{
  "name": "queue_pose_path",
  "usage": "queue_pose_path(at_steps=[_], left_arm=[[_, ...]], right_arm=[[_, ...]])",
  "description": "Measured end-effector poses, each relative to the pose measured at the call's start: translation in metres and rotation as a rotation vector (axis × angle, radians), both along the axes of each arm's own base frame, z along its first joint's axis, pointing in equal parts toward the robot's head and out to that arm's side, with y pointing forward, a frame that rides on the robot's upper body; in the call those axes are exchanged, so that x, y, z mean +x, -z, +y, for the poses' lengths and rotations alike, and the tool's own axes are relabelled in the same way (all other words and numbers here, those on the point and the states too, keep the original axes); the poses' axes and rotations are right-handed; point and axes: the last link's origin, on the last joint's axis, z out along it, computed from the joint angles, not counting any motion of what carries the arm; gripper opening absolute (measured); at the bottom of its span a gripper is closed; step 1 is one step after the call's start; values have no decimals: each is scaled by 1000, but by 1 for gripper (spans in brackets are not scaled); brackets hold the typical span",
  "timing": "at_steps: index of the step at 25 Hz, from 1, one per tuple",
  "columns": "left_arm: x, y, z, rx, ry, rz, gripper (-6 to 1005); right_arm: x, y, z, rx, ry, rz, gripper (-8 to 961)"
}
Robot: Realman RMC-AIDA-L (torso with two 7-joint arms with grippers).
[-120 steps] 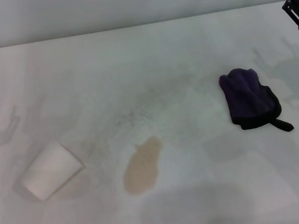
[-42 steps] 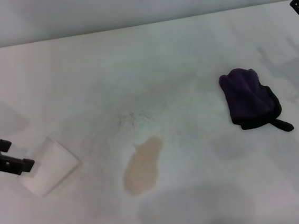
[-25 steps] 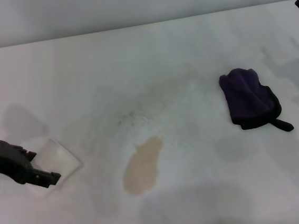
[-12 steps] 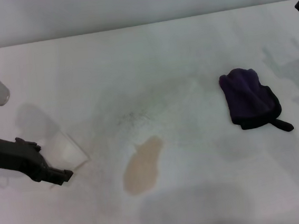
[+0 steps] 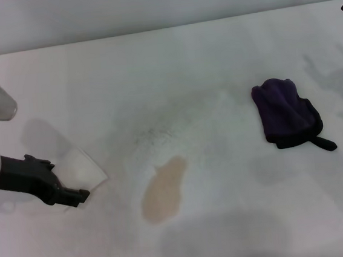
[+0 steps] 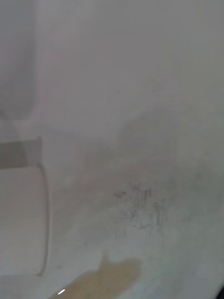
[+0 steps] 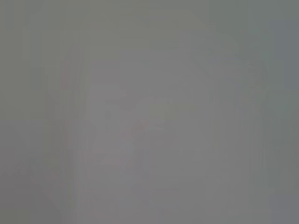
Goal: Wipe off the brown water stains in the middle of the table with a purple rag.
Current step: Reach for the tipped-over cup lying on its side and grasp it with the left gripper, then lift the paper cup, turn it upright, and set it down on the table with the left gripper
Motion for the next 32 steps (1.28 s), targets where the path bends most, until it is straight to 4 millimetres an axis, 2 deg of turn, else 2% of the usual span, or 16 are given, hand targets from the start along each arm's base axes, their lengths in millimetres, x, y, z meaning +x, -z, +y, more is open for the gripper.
queue_pose_path(at_steps=[4,12,21,27,32], left_arm=[[1,1,-1,8,3,-26,833],[19,-4,6,47,90,-115,698],[34,-2,27,223,225,-285,691],[30,-2,24,334,322,-412,691],[18,4,15,402,362,-487,693]], right_arm=[[0,0,0,0,-2,-1,872],[-1,0,0,-2,-12,-6,872],[-5,1,3,-8,-26,-12,871],[-6,0,4,-9,-35,-15,871],[-7,1,4,-8,-36,-17,871]])
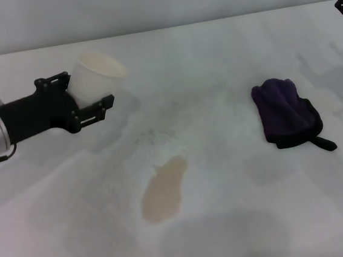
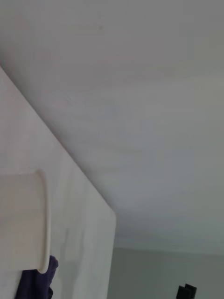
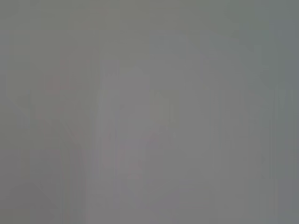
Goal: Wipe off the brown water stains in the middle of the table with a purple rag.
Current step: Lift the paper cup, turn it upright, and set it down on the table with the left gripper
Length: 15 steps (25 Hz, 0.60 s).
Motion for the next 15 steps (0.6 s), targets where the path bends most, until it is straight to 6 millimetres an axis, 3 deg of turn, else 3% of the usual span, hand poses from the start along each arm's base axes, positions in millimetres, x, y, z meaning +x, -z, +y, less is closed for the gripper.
queue_pose_path(at_steps=[10,15], left_arm=[[-32,18,-31,76,10,-73,697],[-47,17,-50,162,17,-126,699]], right_arm=[[0,-2,2,3,1,-9,871],[0,-2,2,4,3,-12,871]])
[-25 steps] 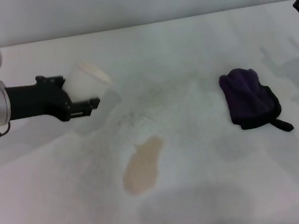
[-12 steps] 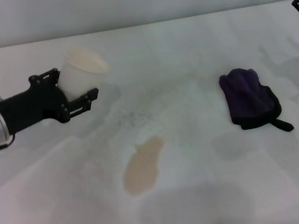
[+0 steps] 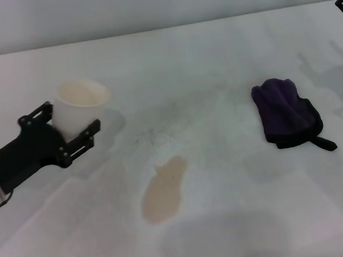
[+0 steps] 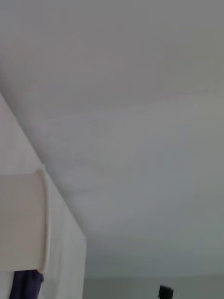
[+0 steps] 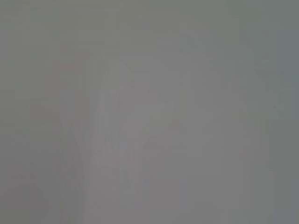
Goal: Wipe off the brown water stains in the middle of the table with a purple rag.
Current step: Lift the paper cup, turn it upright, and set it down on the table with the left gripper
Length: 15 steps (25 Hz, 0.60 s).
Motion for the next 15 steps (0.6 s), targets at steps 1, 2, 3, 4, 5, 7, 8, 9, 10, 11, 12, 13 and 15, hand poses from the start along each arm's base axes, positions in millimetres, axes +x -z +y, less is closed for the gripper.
queue_pose_path(at_steps=[1,2,3,4,5,7,8,9,10,11,12,13,15], left_arm=[[-4,0,-3,13,-8,-6,698],[-4,0,-3,13,-8,-6,697],[-6,0,-5,17,-13,-8,695],[-10,1,-11,20,-25,-15,694],[-13,1,-14,24,-31,-17,693],[-18,2,-19,32,-51,-23,693],[-21,3,-22,33,-62,-26,693],[-23,5,-24,32,-74,-29,694],[-25,6,-26,31,-83,-30,694],[-27,7,-28,31,-92,-29,694],[-30,8,-30,34,-103,-22,694],[-32,8,-30,37,-109,-14,694],[-39,11,-33,43,-132,15,694]], right_arm=[[0,0,0,0,0,0,871],[0,0,0,-1,0,0,871],[0,0,0,-3,-1,-1,871],[0,1,-1,-5,-1,-2,871],[0,1,-1,-7,-1,-3,871],[1,1,-2,-8,2,-3,871],[2,1,-3,-9,4,-2,871],[2,1,-4,-8,4,-1,871],[3,1,-4,-8,4,1,871],[3,1,-5,-7,4,2,871],[3,1,-6,-7,4,2,871],[3,1,-6,-7,4,2,871],[4,0,-7,-6,5,2,871]])
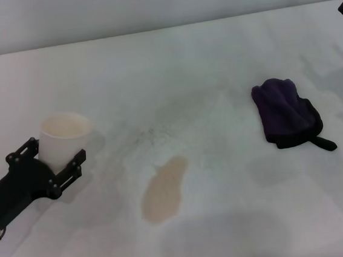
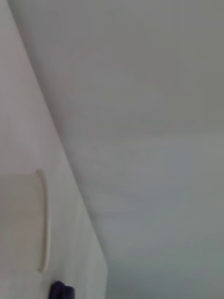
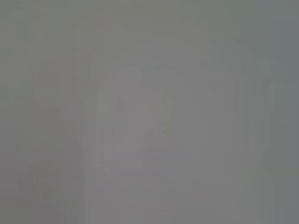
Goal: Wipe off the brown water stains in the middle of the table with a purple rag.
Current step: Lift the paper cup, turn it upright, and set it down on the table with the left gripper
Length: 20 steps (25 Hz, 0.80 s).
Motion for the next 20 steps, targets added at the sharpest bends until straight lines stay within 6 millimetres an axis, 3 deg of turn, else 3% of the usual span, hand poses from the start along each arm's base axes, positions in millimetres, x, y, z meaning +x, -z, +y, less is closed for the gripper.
queue_pose_path(at_steps=[13,20], left_arm=[[-8,8,-10,11,-18,33,694],[-17,10,-25,38,-41,35,693]], right_arm=[[0,0,0,1,-3,2,870],[1,1,0,-4,8,1,870]])
